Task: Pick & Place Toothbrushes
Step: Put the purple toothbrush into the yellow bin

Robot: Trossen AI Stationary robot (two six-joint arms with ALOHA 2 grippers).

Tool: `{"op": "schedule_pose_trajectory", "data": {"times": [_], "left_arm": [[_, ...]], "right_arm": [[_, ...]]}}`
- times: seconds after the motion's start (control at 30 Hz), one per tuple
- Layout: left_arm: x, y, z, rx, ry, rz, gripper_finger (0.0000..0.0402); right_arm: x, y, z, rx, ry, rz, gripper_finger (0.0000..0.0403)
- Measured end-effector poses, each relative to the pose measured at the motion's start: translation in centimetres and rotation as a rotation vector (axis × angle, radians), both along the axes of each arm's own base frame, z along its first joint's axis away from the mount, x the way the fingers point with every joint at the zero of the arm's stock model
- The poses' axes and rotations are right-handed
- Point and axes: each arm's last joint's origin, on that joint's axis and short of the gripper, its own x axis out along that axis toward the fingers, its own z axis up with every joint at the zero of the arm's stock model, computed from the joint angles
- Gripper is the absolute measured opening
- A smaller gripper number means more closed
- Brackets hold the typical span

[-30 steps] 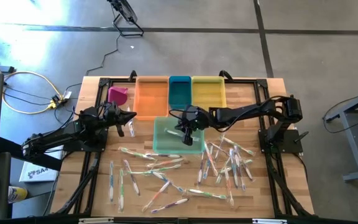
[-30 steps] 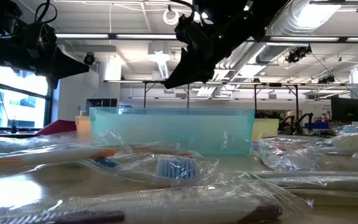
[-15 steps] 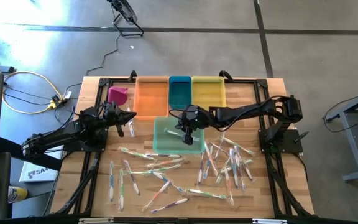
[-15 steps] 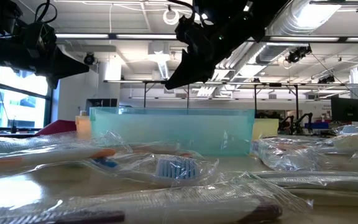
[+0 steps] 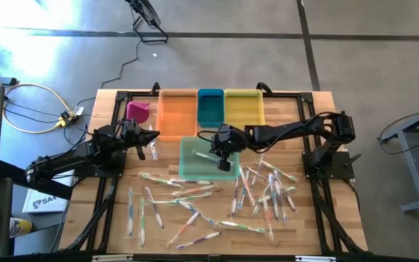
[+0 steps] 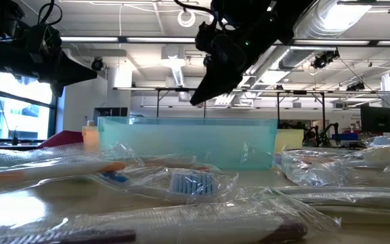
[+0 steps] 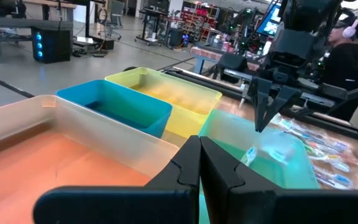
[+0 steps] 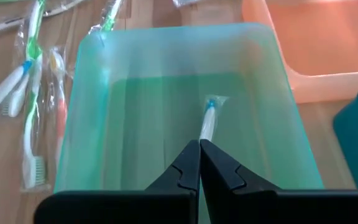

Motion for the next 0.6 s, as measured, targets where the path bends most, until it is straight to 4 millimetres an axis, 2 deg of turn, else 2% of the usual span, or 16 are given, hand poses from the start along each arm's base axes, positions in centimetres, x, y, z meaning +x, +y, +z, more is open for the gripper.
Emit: {"op": "schedule_pose_trajectory", "data": {"times": [0.37,0.53,0.6], "left_arm": [[0.0,0.0,0.0,0.0,0.0,0.001,0.0],[0.0,0.0,0.0,0.001,-0.004,0.0,0.0],[0.0,0.0,0.0,0.001,-0.004,0.002,0.0]], "right_arm": [[-0.6,0.1,1.2,-0.019,-0.006,0.014,0.0003],[-1.5,0.3,2.3,-0.039,0.002,0.006,0.0003],[-2.2,0.3,2.0,-0.042,0.01,0.0,0.0003]]}}
